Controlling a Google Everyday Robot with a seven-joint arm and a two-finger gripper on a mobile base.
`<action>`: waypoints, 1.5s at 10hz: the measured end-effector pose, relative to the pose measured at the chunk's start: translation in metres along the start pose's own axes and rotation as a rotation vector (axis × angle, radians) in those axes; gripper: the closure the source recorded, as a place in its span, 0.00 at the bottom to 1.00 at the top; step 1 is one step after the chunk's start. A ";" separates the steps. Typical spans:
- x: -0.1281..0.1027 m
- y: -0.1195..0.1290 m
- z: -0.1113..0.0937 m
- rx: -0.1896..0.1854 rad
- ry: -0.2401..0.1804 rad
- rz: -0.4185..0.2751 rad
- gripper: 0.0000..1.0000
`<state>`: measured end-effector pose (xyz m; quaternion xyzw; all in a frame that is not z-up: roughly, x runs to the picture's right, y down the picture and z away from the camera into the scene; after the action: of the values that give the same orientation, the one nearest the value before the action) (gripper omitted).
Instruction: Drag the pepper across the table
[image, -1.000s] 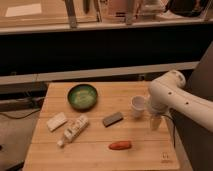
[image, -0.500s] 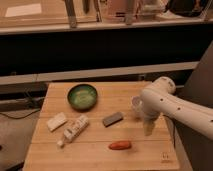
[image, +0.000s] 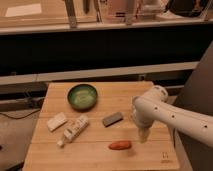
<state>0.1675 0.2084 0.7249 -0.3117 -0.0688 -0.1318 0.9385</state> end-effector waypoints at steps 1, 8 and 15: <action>-0.006 0.000 0.006 -0.002 -0.011 -0.022 0.20; -0.047 0.011 0.052 -0.007 -0.089 -0.090 0.20; -0.069 0.015 0.071 -0.015 -0.126 -0.138 0.20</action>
<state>0.1027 0.2764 0.7582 -0.3209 -0.1480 -0.1769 0.9186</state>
